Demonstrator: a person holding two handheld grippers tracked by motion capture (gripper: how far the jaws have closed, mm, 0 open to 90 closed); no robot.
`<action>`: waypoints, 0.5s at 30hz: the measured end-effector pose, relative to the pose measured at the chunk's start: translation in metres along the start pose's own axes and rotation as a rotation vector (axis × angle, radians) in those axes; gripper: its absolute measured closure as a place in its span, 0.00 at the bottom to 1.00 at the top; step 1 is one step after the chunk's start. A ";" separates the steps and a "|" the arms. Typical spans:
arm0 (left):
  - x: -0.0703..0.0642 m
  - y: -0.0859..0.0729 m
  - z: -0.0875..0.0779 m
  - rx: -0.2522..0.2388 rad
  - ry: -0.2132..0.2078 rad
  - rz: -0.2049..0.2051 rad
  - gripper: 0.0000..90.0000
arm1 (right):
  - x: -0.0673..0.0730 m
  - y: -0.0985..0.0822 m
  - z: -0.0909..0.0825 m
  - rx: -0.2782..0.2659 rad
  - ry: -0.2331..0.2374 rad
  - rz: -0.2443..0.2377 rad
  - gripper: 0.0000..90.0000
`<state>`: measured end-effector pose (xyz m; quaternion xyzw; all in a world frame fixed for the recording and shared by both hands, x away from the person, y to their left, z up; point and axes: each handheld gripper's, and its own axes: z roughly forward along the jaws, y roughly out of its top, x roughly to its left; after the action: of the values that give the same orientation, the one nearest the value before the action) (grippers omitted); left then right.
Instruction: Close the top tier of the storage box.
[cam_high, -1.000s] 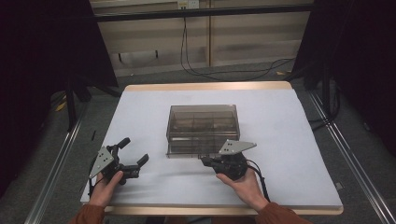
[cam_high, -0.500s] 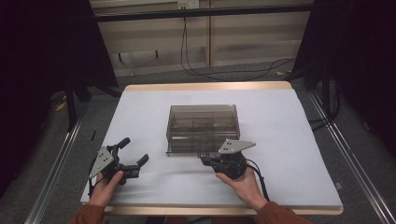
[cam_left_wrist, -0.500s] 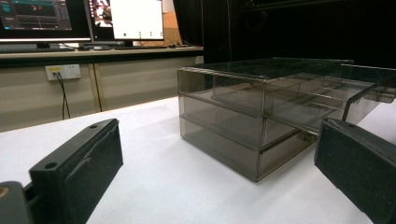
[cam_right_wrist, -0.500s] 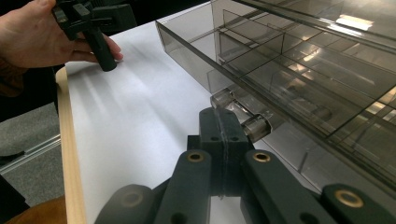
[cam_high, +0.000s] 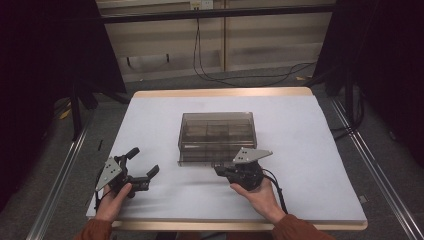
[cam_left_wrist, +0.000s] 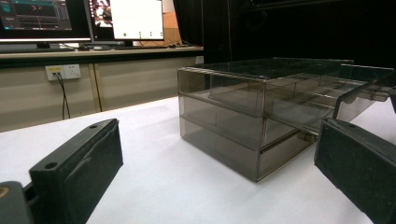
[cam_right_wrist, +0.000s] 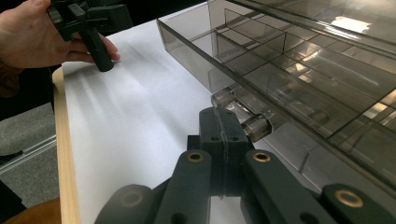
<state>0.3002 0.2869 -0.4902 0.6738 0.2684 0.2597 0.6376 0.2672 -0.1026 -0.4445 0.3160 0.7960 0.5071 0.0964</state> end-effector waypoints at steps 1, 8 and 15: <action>0.000 0.000 0.000 0.000 0.000 0.000 0.01 | 0.000 0.000 0.000 0.001 0.000 0.001 1.00; 0.000 0.000 0.000 -0.002 -0.002 0.000 0.01 | -0.001 0.000 0.001 0.004 -0.002 -0.002 1.00; 0.000 0.000 0.000 0.000 -0.001 -0.001 0.01 | -0.001 0.000 0.002 0.004 -0.009 0.001 1.00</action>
<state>0.3002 0.2869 -0.4902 0.6739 0.2684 0.2590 0.6378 0.2691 -0.1016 -0.4462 0.3189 0.7964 0.5042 0.0988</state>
